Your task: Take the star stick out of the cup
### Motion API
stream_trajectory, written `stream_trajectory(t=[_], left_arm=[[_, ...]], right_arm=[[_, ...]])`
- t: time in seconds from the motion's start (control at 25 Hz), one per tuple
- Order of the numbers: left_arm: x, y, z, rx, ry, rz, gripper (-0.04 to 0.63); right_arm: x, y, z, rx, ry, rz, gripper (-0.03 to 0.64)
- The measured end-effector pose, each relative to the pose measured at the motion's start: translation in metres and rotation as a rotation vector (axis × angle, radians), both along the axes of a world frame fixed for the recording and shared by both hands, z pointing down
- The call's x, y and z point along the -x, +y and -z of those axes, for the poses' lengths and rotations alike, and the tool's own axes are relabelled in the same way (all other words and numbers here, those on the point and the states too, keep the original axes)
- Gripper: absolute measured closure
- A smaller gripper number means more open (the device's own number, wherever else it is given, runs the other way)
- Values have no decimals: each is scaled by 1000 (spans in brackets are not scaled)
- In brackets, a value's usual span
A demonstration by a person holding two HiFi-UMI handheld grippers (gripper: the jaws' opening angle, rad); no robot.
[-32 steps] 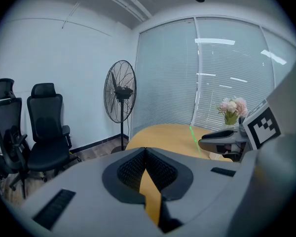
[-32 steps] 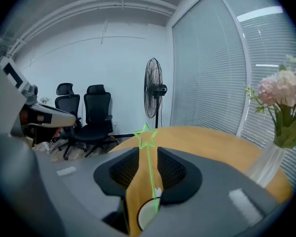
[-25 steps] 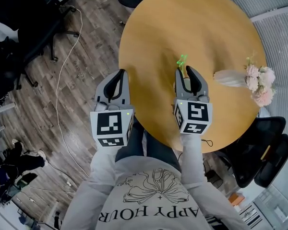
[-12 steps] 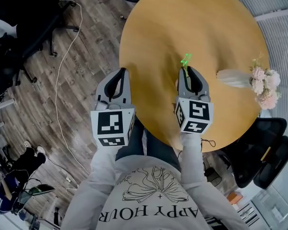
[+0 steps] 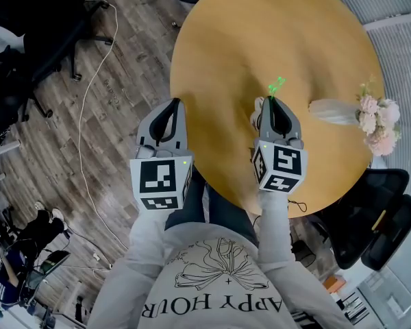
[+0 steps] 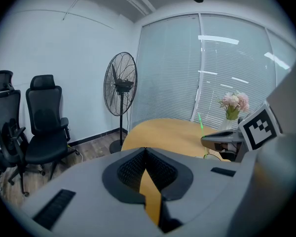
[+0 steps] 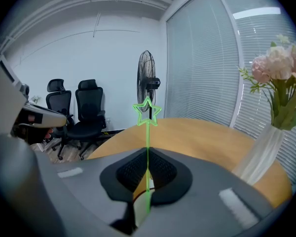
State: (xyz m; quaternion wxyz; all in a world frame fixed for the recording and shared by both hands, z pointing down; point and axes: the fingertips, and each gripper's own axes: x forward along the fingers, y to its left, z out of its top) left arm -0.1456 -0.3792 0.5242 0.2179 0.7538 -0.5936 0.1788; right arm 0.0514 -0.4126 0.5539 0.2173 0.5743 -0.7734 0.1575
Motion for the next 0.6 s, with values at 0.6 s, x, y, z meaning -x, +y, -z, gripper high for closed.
stream_trajectory(t=[0.6], left_arm=[[-9,2,42,-82,7,-1,589]], right_arm=[[-23,11,51,-105,-19,-56,603]])
